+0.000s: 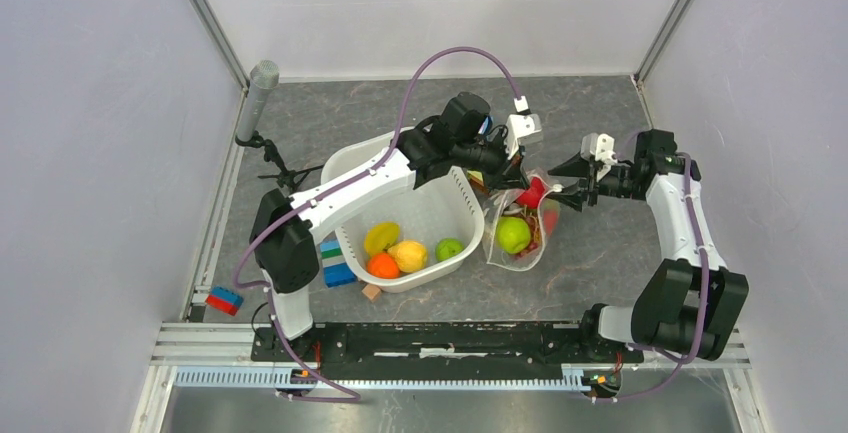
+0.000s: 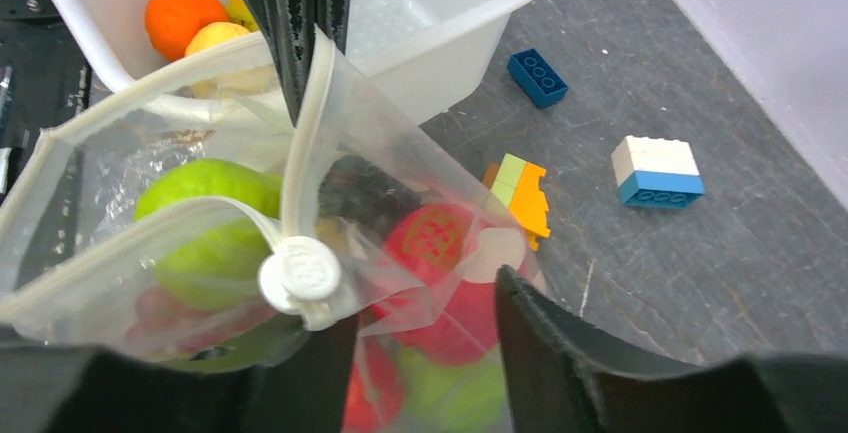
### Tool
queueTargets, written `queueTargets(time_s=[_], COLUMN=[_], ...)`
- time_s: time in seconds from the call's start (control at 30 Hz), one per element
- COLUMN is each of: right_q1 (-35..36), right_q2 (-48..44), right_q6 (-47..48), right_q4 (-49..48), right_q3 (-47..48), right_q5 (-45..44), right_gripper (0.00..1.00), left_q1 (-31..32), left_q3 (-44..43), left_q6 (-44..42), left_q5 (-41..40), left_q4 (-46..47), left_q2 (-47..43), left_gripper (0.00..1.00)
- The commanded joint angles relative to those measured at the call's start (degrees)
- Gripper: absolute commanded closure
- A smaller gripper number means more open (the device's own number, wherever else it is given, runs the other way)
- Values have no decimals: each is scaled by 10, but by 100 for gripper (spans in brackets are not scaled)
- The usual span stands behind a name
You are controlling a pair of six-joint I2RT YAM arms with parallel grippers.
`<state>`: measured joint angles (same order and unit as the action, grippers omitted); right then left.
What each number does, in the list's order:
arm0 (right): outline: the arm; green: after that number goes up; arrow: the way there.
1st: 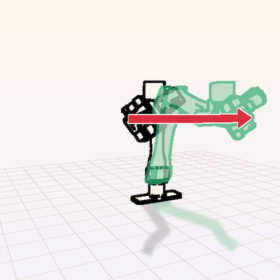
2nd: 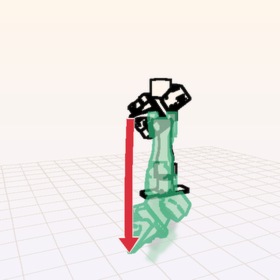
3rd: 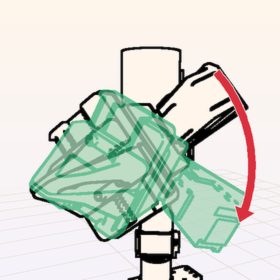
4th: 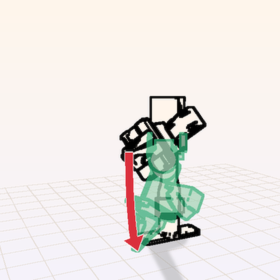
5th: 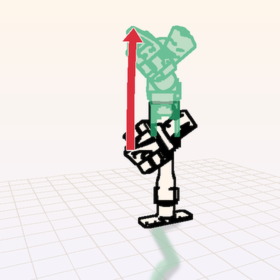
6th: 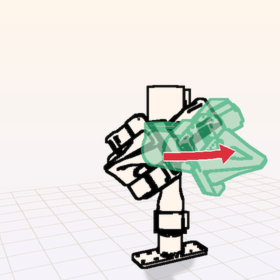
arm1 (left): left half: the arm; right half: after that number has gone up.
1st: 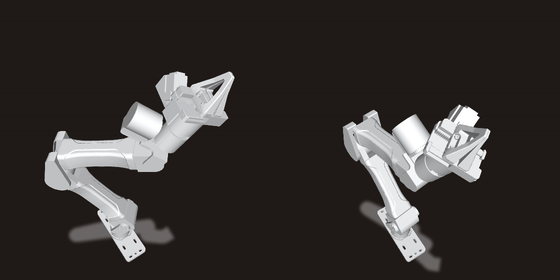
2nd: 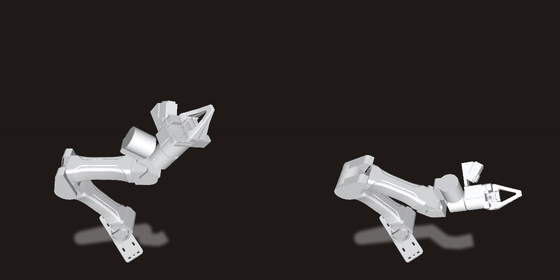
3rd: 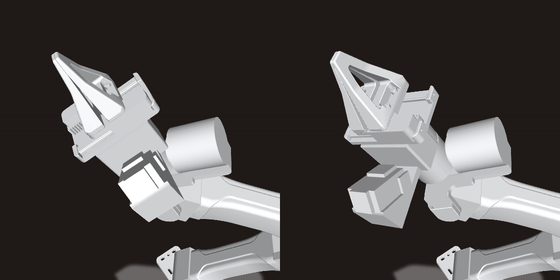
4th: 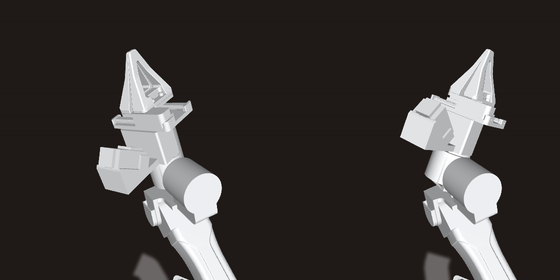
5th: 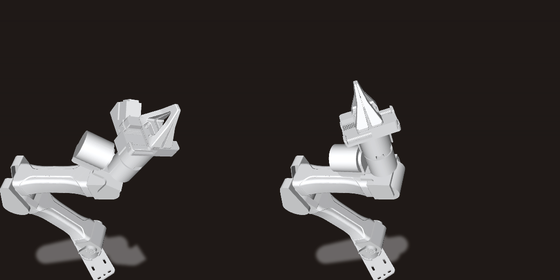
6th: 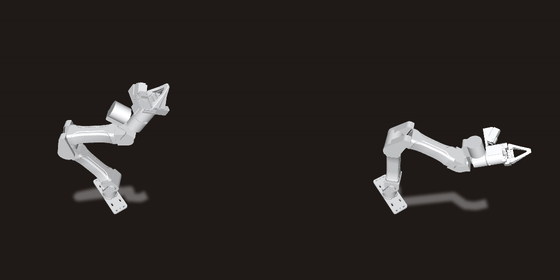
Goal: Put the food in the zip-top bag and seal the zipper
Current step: Adjust the zipper food storage bag at the center of the board.
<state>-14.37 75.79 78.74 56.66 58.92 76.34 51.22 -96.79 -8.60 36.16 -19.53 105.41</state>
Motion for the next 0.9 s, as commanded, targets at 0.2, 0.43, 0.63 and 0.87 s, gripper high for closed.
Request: queueTargets(time_s=[0.2, 0.43, 0.63, 0.87], right_q1=[11, 10, -27, -60], right_q2=[-33, -65, -72, -56], right_q6=[328, 315, 294, 252], right_q4=[153, 152, 152, 153], right_q3=[2, -9, -33, -29], right_q5=[101, 101, 120, 120], right_gripper=[70, 100, 100, 100], left_q1=[2, 1, -4, -13], left_q3=[-31, -26, -21, 31], left_q6=[10, 12, 35, 45], left_q5=[41, 28, -15, -49], left_q4=[36, 26, 11, 8], left_q2=[-1, -6, -17, -53], left_gripper=[98, 98, 62, 28])
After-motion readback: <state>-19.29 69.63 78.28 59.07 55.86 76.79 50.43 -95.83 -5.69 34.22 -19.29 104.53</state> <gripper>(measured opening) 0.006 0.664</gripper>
